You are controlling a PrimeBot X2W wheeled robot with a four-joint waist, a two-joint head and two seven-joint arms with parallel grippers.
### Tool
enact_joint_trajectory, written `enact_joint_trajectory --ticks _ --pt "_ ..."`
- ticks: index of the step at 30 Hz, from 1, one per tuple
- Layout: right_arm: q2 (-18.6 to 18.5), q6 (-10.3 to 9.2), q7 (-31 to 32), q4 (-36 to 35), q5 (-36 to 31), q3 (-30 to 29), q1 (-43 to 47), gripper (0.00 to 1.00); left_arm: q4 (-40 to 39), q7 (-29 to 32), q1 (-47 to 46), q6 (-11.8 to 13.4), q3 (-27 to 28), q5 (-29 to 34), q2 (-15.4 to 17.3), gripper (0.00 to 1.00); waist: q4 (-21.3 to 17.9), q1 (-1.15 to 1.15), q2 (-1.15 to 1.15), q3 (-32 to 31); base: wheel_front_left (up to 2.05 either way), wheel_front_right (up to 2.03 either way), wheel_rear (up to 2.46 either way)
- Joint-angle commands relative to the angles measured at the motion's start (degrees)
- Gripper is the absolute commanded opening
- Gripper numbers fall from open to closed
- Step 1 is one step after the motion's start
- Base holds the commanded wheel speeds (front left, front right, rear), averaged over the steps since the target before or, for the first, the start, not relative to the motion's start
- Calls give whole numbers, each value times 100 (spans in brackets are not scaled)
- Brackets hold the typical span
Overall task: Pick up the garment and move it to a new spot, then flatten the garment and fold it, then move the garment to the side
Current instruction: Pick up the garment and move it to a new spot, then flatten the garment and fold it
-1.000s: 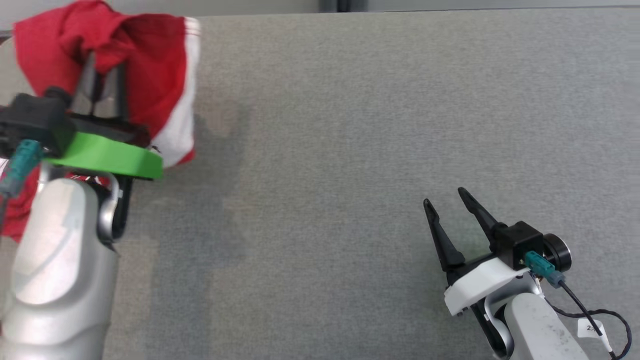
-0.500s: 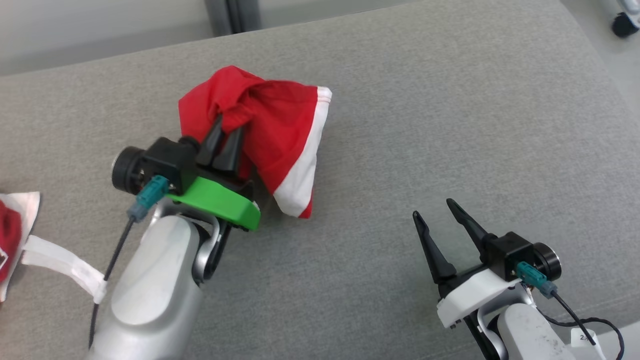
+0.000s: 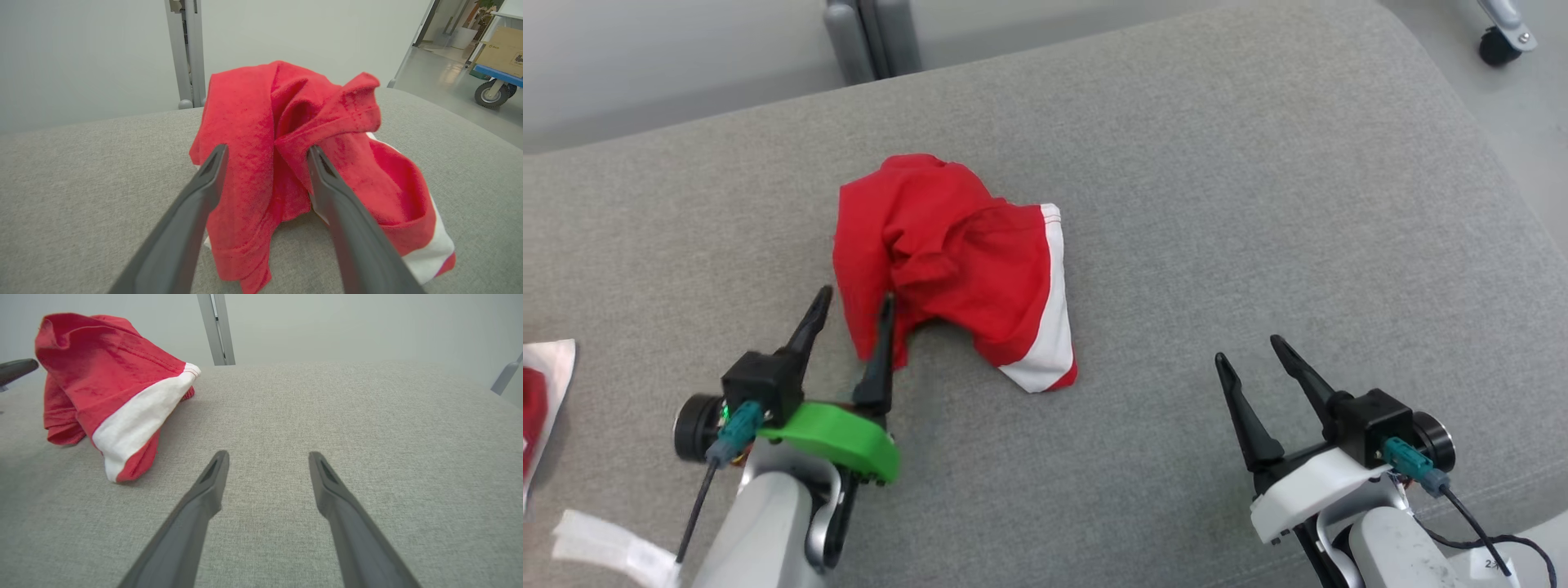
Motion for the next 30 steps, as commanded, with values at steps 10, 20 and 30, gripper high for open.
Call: enact_joint_trajectory --ticks 10,20,30 --pt "-22 -8 -2 78 -57 -145 356 100 -473 -4 1353 21 1271 585 -262 100 567 0 0 -701 0 0 0" --pt "-21 -8 -2 241 -83 -146 618 100 -655 -5 2148 -8 1583 753 -439 100 816 0 0 -934 0 0 0" --pt "-21 -8 -2 94 166 537 -385 100 -715 -4 1710 -19 1314 561 -449 100 1221 0 0 -444 0 0 0"
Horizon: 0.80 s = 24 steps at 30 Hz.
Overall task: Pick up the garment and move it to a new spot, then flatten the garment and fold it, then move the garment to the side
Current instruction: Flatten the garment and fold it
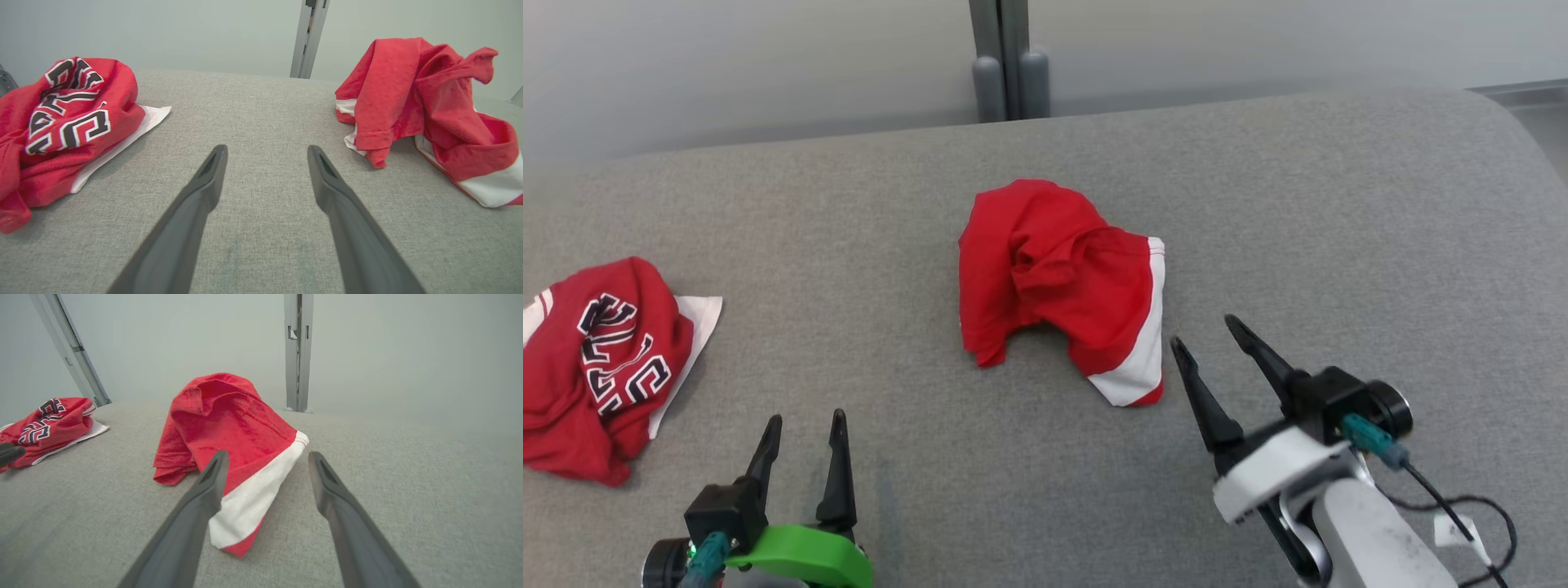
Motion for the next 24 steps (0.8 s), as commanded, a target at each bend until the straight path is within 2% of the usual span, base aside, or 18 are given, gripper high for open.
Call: enact_joint_trajectory --ticks 1,7,17,19,20,24 --pt "-19 -8 -2 -11 83 159 -263 100 -14 -4 -129 -25 -35 -40 7 100 230 0 0 246 0 0 0" --pt "-27 -8 -2 254 216 791 -1181 100 38 -4 -322 -22 -156 -119 8 100 543 0 0 514 0 0 0" --pt "-23 -8 -2 1021 71 877 -1834 100 70 -4 -477 -22 -265 -284 8 100 993 0 0 754 0 0 0" --pt "-27 -8 -2 1227 -10 847 -1884 29 69 -5 -514 -22 -264 -294 8 100 1042 0 0 774 0 0 0" --pt "-20 -8 -2 1315 -18 869 -1932 0 68 -5 -517 -22 -269 -301 8 100 1062 0 0 784 0 0 0" --pt "-20 -8 -3 1320 174 1103 -2055 0 84 -4 -529 -23 -275 -323 7 100 1099 0 0 786 0 0 0"
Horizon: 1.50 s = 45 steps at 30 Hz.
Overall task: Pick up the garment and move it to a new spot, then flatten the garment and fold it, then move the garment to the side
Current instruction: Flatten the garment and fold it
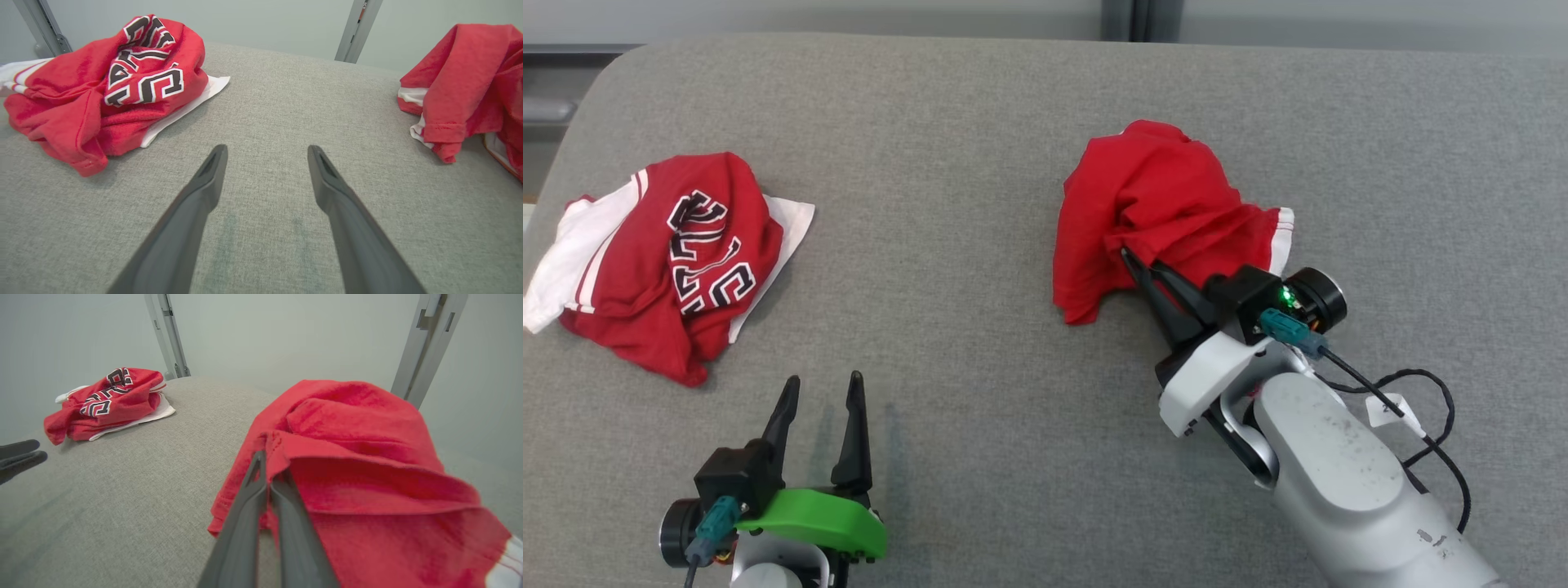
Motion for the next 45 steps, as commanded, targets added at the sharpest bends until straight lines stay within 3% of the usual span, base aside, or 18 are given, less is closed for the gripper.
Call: enact_joint_trajectory --ticks 1,10,18,23,29,30,31,32,37,45 --pt "-23 -8 -2 -108 152 101 -92 0 14 -4 -67 -17 23 -57 9 100 22 0 0 5 0 0 0" --pt "-26 -8 -3 -1560 1884 1365 -704 0 143 -4 175 -17 -2 91 9 100 -42 0 0 -366 0 0 0" --pt "-27 -7 -1 -2871 3121 407 -1333 0 259 -4 320 -17 -64 162 9 100 -58 0 0 -596 0 0 0" --pt "-29 -7 -1 -2282 2655 -478 -1227 0 271 -4 361 -17 22 119 9 100 -165 0 0 -586 0 0 0" --pt "-26 -7 -2 -545 1032 -1533 -645 0 213 -4 218 -17 44 73 9 100 -255 0 0 -397 0 0 0" --pt "-26 -7 -2 -280 711 -1667 -535 25 203 -4 194 -17 35 69 9 100 -268 0 0 -371 0 0 0" --pt "-29 -7 -2 -7 450 -1967 -413 73 192 -4 174 -17 19 69 8 100 -280 0 0 -345 0 0 0" --pt "-37 -8 -2 220 186 -2189 -298 100 190 -4 164 -17 3 79 9 100 -288 0 0 -330 0 0 0" --pt "-15 -7 -6 672 -893 -3157 247 100 150 -4 98 -17 -84 110 9 100 -385 0 0 -307 0 0 0" --pt "-23 -7 -5 123 -852 -3276 838 100 -46 -4 98 -17 -555 -95 8 100 -633 0 0 -434 0 0 0"
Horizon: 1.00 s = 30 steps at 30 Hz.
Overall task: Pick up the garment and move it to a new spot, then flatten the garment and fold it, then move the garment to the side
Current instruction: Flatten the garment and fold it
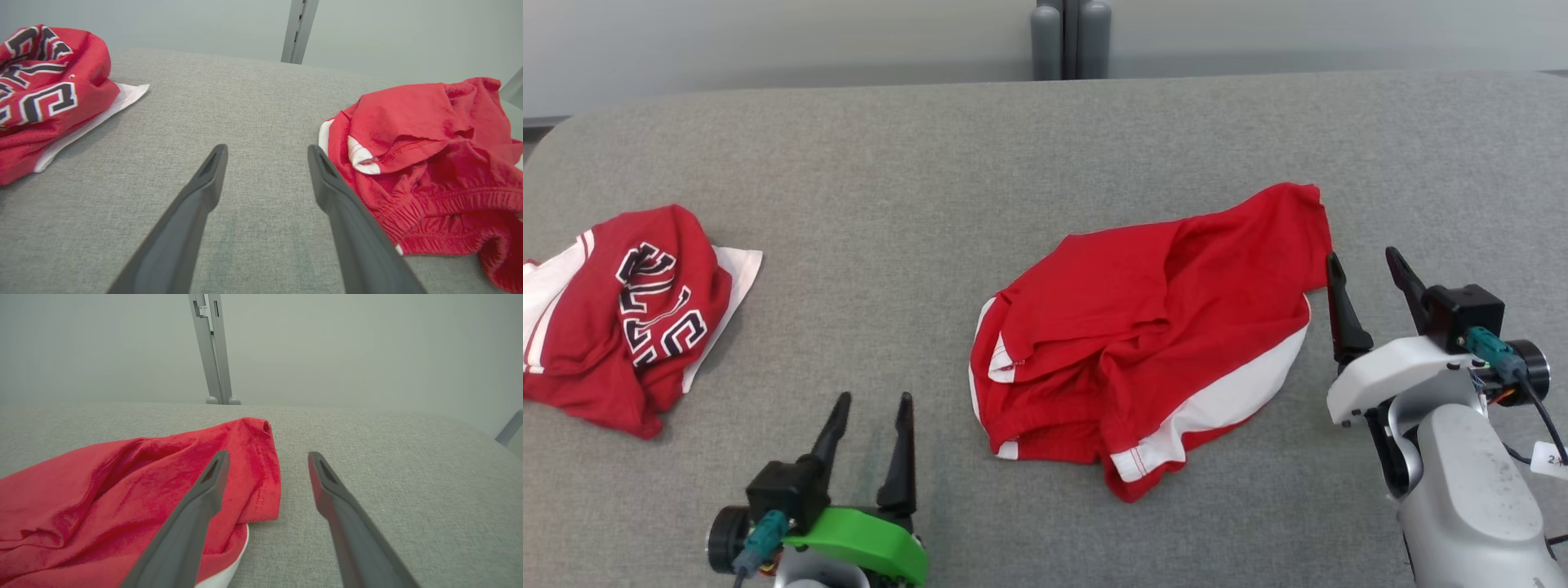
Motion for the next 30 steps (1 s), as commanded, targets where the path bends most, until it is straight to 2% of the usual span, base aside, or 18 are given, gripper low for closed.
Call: enact_joint_trajectory --ticks 1,10,14,22,30 --pt "-25 -6 -9 -63 93 -5 162 100 -52 -3 -91 -16 -188 -135 7 100 -86 0 0 -65 0 0 0" --pt "-25 -6 -9 -316 230 114 518 100 -81 -4 -410 -16 -2096 -1171 32 100 -308 0 0 -45 0 0 0" --pt "-26 -6 -8 -355 210 155 476 100 -21 -3 -577 -16 -2694 -1632 150 100 -415 0 0 23 0 0 0" --pt "-25 -6 -7 -396 204 194 443 100 175 -3 -772 -16 -2990 -1916 296 100 -539 0 0 162 0 0 0" --pt "-24 -6 -6 -407 220 240 379 100 660 -3 -1098 -16 -3573 -2225 357 100 -615 0 0 282 0 0 0"
